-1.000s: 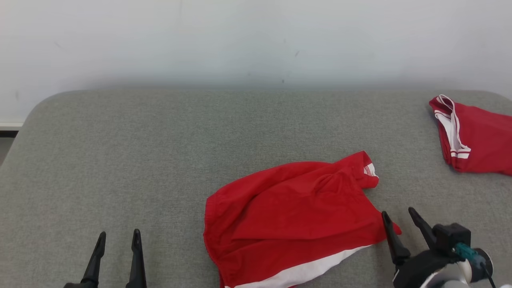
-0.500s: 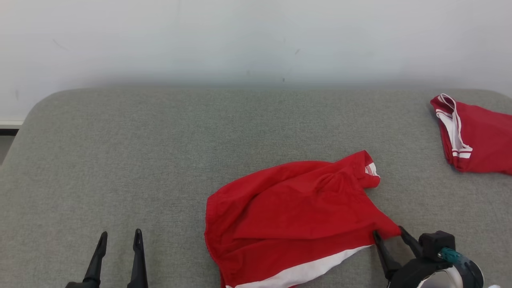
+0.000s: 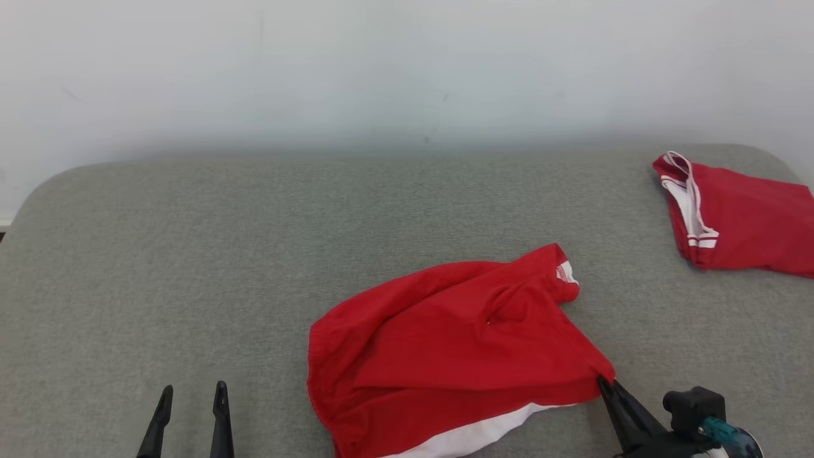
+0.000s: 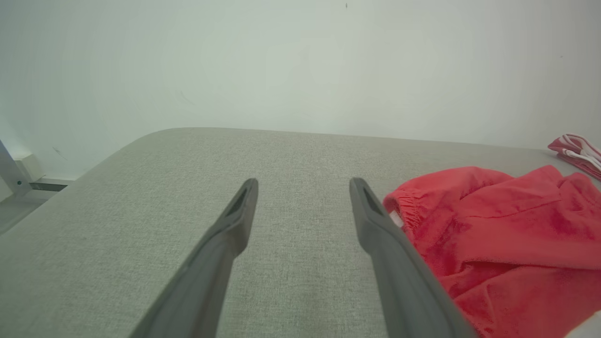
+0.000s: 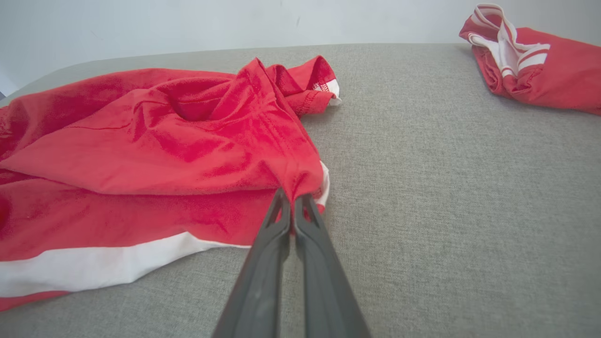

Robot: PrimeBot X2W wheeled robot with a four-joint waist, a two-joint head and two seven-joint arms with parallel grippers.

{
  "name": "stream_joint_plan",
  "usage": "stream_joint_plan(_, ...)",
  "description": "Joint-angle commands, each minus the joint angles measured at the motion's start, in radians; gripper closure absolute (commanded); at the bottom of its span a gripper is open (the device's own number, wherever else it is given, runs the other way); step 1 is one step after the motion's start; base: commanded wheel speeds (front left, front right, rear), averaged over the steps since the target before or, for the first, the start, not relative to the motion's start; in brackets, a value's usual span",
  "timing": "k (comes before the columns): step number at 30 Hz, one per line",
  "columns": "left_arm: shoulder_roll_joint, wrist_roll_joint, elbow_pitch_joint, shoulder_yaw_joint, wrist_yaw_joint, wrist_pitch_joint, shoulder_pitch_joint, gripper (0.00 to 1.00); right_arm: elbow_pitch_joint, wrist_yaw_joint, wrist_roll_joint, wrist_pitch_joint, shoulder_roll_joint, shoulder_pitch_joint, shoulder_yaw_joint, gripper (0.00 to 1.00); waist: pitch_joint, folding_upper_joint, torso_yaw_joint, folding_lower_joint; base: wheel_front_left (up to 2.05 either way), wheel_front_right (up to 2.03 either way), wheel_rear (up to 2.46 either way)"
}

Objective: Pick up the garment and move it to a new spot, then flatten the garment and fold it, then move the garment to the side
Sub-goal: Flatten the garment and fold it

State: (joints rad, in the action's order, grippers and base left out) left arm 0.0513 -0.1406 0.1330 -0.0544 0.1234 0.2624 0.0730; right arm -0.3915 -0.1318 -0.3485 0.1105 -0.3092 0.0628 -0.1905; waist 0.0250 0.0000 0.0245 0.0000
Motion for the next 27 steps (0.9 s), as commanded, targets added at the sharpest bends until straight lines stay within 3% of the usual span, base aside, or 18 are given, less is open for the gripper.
stream_joint_plan(1,-0.001,0.002,0.003,0.002,0.001,0.003,0.008,0.00,0.024,0.003,-0.007,-0.010,-0.004,-0.026,0.005,1.00,-0.002,0.0000,-0.018,0.0000,0.00,0.00,0.00)
stream_joint_plan(11,-0.001,0.000,0.011,0.014,0.005,0.003,-0.015,0.00,0.409,0.003,-0.051,-0.249,0.026,-0.276,0.088,1.00,0.013,0.0000,-0.028,0.0000,0.00,0.00,0.00)
stream_joint_plan(15,-0.001,0.000,0.017,0.016,0.006,0.003,-0.017,0.00,0.489,0.003,-0.040,-0.303,0.046,-0.312,0.115,1.00,0.015,0.0000,-0.013,0.0000,0.00,0.00,0.00)
stream_joint_plan(20,-0.001,-0.006,0.023,0.029,0.007,0.003,-0.021,0.00,0.475,0.003,-0.016,-0.321,0.034,-0.268,0.099,1.00,0.012,0.0000,0.014,0.0000,0.00,0.00,0.00)
stream_joint_plan(27,-0.001,-0.007,0.029,0.048,0.004,0.003,-0.025,0.00,0.358,0.003,-0.014,-0.300,0.000,-0.156,0.066,1.00,0.006,0.0000,0.056,0.0000,0.00,0.00,0.00)
